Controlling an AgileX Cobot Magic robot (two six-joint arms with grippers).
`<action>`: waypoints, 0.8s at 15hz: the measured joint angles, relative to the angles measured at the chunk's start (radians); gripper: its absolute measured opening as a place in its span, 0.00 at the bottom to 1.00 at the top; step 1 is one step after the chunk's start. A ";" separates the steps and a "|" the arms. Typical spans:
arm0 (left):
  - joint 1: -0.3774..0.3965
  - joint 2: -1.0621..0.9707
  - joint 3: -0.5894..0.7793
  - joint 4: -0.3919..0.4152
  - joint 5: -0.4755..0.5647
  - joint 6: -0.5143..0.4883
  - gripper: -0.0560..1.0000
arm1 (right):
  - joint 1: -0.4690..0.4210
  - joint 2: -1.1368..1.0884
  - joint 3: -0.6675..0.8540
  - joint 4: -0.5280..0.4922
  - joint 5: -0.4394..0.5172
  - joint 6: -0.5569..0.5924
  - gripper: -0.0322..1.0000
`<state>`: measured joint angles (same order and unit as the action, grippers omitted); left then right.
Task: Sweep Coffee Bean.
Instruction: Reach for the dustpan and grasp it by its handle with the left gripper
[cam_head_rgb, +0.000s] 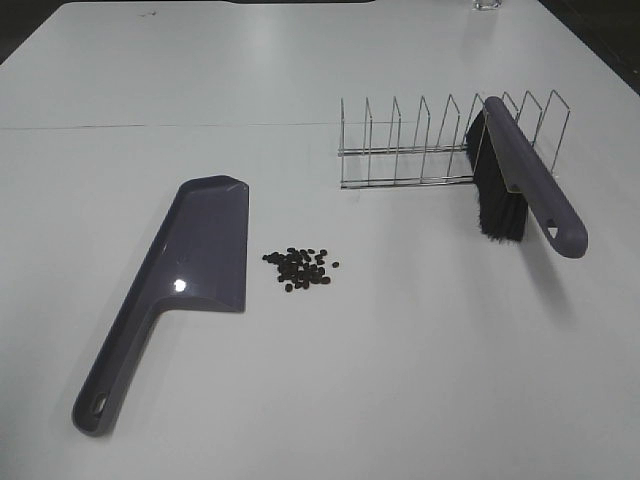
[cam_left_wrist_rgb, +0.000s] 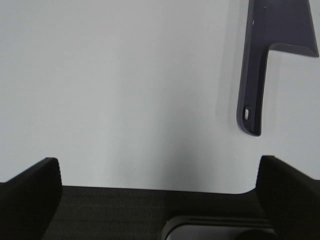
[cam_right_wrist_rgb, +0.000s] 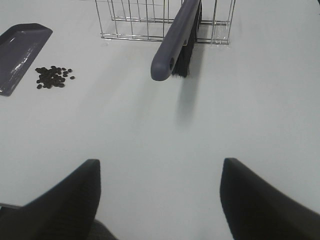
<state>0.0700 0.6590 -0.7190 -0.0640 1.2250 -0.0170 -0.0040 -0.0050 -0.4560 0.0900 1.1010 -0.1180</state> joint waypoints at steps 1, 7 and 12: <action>0.000 0.085 -0.032 0.001 0.000 -0.002 0.98 | 0.000 0.000 0.000 0.000 0.000 0.000 0.61; -0.006 0.483 -0.188 0.016 -0.016 -0.053 0.98 | 0.000 0.000 0.000 0.000 0.000 0.000 0.61; -0.288 0.783 -0.211 0.078 -0.254 -0.318 0.98 | 0.000 0.000 0.000 -0.001 0.000 0.000 0.61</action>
<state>-0.2180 1.4420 -0.9300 0.0140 0.9710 -0.3350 -0.0040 -0.0050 -0.4560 0.0890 1.1010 -0.1180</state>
